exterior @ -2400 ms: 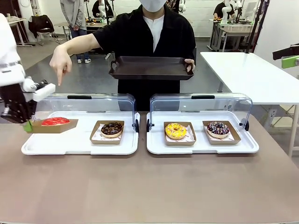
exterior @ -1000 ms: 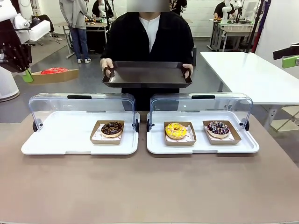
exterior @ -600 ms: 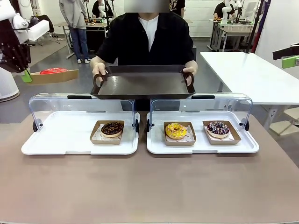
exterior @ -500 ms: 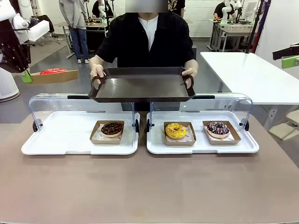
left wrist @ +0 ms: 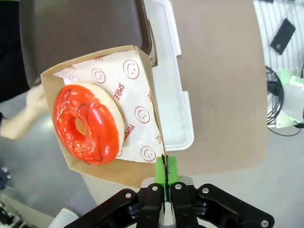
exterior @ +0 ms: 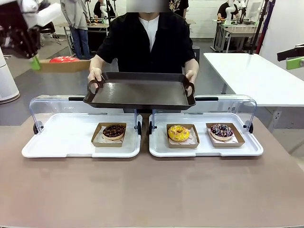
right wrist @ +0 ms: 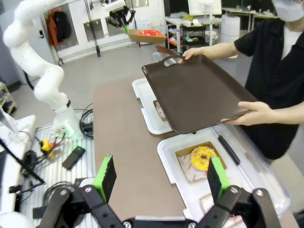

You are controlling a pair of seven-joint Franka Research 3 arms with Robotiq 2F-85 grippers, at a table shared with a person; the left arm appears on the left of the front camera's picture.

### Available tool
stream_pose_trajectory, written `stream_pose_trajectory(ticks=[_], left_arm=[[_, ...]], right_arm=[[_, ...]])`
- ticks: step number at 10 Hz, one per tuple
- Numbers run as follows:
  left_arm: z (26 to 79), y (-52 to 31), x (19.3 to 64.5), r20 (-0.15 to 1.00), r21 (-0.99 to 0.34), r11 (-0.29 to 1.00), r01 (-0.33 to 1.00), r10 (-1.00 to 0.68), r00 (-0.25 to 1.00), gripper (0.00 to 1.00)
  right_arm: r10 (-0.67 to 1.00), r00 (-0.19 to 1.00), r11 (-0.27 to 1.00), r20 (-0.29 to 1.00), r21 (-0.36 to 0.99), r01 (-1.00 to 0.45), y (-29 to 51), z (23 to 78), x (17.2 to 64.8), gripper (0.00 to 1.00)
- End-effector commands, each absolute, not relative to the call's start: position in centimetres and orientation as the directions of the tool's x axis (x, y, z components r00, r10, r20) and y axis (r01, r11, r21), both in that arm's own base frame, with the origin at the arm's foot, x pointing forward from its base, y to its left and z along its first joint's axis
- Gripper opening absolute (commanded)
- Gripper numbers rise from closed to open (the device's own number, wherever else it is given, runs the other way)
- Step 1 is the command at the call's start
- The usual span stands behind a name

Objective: Provide the desired donut to the person.
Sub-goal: Place the picked Paper togo box onto the Handle tray extended by the person.

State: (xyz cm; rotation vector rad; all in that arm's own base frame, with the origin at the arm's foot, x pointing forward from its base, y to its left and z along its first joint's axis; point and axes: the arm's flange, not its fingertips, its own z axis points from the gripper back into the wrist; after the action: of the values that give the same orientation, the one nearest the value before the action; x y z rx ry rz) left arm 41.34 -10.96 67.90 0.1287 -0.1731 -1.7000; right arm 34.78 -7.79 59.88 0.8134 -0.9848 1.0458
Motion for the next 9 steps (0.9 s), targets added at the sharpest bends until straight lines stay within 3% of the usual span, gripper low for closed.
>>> stream_pose_trajectory(ticks=[1,4,9], left_arm=[[71.2,-15.0,41.4,-0.045,0.216,-0.165,0.962,-0.986,-0.159,0.01],[70.6,-21.7,43.3,-0.093,0.193,-0.268,0.944,-0.963,-0.255,0.01],[65.1,-26.1,46.2,-0.077,0.243,-0.225,0.944,-0.974,-0.213,0.01]], right_arm=[[0.296,0.170,0.298,0.940,0.079,-0.951,-7.7,60.0,35.0,1.00],[0.296,0.170,0.298,0.940,0.079,-0.951,-7.7,60.0,35.0,1.00],[0.296,0.170,0.298,0.940,0.079,-0.951,-7.7,60.0,35.0,1.00]])
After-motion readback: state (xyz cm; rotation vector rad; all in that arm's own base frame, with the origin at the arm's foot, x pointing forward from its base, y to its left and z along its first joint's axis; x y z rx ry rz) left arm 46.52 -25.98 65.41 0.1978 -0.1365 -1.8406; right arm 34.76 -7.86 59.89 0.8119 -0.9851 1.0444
